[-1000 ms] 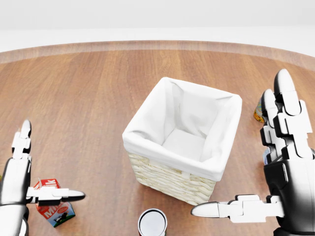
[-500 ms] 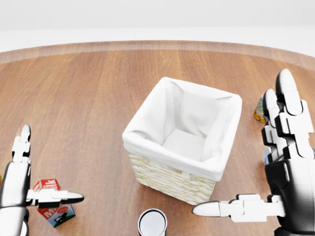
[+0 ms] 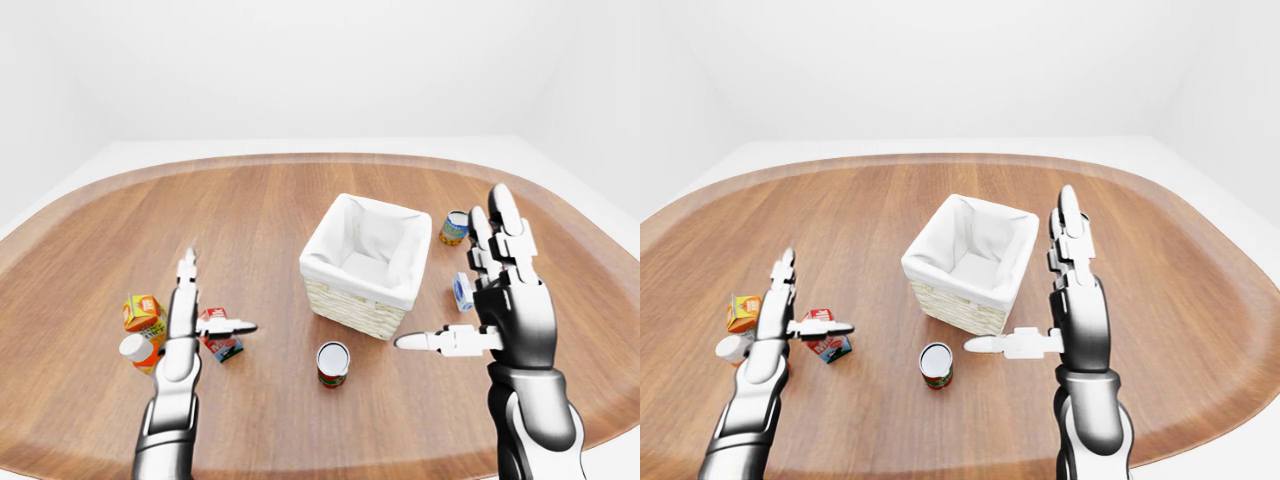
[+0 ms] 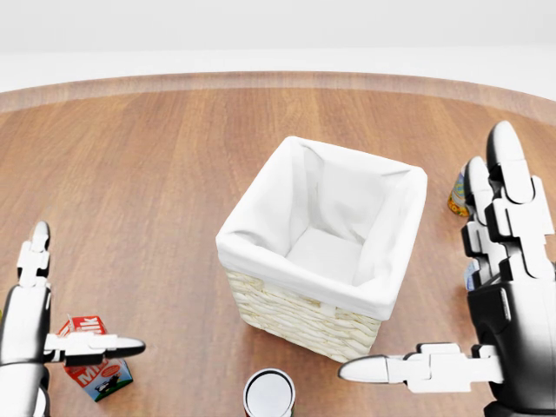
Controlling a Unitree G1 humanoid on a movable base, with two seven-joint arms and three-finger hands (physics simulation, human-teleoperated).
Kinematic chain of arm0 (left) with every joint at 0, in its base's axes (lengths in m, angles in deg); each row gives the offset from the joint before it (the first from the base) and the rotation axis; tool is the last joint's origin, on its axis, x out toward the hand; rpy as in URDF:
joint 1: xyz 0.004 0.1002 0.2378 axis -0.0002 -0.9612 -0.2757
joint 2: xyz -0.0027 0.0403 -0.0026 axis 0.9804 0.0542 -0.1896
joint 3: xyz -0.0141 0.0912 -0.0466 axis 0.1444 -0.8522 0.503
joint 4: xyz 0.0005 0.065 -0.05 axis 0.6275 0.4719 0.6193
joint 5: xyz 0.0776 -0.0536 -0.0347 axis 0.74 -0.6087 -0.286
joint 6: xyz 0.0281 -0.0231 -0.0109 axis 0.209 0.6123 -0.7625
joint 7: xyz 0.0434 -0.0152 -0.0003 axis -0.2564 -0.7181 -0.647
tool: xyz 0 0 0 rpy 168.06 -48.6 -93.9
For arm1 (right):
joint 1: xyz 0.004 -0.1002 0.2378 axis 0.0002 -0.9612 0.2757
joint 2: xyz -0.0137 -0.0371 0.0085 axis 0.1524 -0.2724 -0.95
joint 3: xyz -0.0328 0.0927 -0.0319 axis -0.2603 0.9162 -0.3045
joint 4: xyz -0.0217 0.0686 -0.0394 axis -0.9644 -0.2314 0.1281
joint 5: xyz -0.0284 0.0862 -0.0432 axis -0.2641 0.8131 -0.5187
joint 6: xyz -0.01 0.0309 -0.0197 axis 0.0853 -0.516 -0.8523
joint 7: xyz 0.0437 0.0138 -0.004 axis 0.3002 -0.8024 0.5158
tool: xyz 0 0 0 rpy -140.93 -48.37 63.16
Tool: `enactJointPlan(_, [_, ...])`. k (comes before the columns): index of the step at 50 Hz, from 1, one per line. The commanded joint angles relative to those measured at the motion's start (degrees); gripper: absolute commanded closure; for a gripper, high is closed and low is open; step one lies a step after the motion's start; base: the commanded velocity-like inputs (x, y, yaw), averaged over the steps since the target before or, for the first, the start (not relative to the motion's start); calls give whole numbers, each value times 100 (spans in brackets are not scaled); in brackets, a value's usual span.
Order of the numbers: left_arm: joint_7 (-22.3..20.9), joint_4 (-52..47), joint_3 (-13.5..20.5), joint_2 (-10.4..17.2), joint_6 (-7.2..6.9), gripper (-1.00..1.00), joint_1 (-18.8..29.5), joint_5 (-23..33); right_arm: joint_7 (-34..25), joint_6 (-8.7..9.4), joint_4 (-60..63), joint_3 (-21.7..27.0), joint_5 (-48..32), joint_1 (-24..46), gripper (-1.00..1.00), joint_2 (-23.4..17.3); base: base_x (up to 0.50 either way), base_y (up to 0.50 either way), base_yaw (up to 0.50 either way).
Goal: Pick the milk and place it in the basket.
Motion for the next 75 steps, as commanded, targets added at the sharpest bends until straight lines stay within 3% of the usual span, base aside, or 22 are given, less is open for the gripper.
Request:
enactJointPlan(1, [46, 126, 15, 39, 23, -100, 59, -50, 6, 0, 0, -13, -10, -5, -100, -1, 0, 0, 0])
enactJointPlan(5, [52, 142, 23, 48, 11, -100, 70, -65, 7, 0, 5, -20, -13, -4, -100, -1, 0, 0, 0])
enactJointPlan(13, [166, 698, 13, 132, 237, -100, 253, -107, 10, 0, -2, -11, -2, -8, -100, -1, 0, 0, 0])
enactJointPlan(33, [255, 1198, -48, 175, 237, -100, 323, -196, 7, 0, 2, 9, 2, -2, -100, 1, 0, 0, 0])
enactJointPlan(51, [629, 3266, -179, 454, 237, -100, 1049, -431, 6, 0, 33, -4, 0, -16, -100, 3, 0, 0, 0])
enactJointPlan(61, [821, 5165, -281, 620, 237, -100, 1723, -666, 4, 0, 41, -1, 6, -22, -100, 4, 0, 0, 0])
enactJointPlan(69, [896, 5676, -386, 648, 237, -100, 1894, -729, 5, 0, 25, 9, 10, -12, -100, 2, 0, 0, 0])
enactJointPlan(74, [721, 5787, -386, 643, 237, -100, 1922, -819, 6, 0, 11, 8, 11, -5, -100, 2, 0, 0, 0])
enactJointPlan(75, [682, 5811, -395, 641, 237, -29, 1927, -822, 5, 0, 19, 10, 14, -1, -100, 3, 0, 0, 0])
